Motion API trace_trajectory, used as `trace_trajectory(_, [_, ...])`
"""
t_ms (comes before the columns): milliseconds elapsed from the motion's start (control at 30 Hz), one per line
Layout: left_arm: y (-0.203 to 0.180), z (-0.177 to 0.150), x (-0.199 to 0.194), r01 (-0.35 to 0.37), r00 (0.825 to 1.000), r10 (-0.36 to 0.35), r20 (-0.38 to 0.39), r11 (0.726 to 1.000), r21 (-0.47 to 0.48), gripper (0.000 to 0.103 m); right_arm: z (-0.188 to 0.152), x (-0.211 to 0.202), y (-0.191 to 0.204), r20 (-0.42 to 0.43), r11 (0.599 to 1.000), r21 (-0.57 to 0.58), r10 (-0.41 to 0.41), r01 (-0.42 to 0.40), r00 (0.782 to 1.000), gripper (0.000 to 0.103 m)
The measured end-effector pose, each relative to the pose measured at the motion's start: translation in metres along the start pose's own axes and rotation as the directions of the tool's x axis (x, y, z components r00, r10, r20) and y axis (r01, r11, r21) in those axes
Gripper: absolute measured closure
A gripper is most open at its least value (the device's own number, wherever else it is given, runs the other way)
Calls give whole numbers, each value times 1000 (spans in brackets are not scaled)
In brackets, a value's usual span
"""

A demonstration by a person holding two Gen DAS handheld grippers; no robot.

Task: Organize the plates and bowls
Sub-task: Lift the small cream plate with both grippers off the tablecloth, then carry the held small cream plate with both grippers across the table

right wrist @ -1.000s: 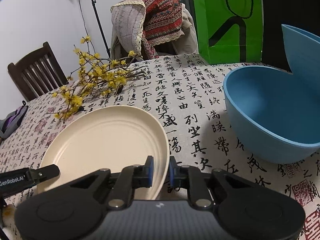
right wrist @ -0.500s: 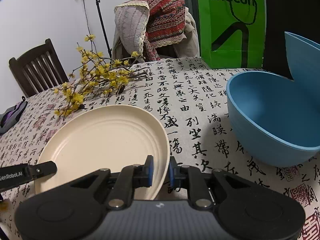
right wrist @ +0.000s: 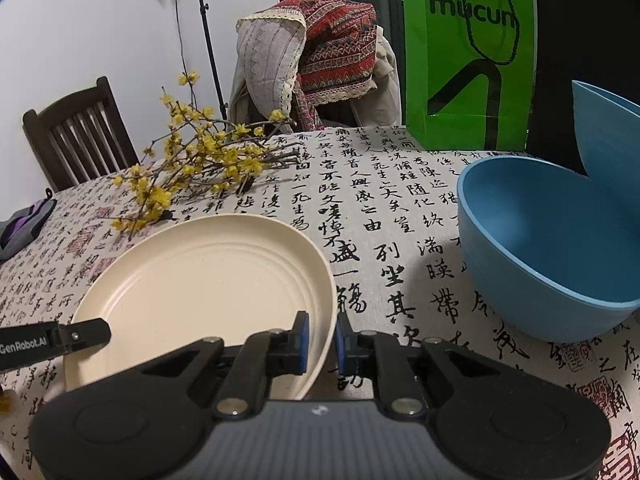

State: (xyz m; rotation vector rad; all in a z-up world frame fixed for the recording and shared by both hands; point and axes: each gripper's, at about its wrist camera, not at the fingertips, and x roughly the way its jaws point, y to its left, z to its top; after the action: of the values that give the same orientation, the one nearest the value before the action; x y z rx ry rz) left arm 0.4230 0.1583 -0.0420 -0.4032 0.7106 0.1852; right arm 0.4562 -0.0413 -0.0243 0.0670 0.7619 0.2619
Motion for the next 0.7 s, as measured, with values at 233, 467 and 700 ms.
trace_trajectory(233, [-3, -1, -3, -17, 1000, 16, 22, 1000, 25, 91, -1, -2, 1, 16, 1000, -9, 7, -7, 1000, 92])
trace_trajectory(467, [-4, -1, -4, -28, 999, 26, 34, 999, 36, 91, -1, -4, 2, 27, 1000, -16, 15, -15, 1000, 92])
trace_trajectory(700, [-3, -1, 0, -42, 999, 42, 9, 999, 28, 90, -1, 1, 4, -8, 999, -29, 16, -17, 1000, 90])
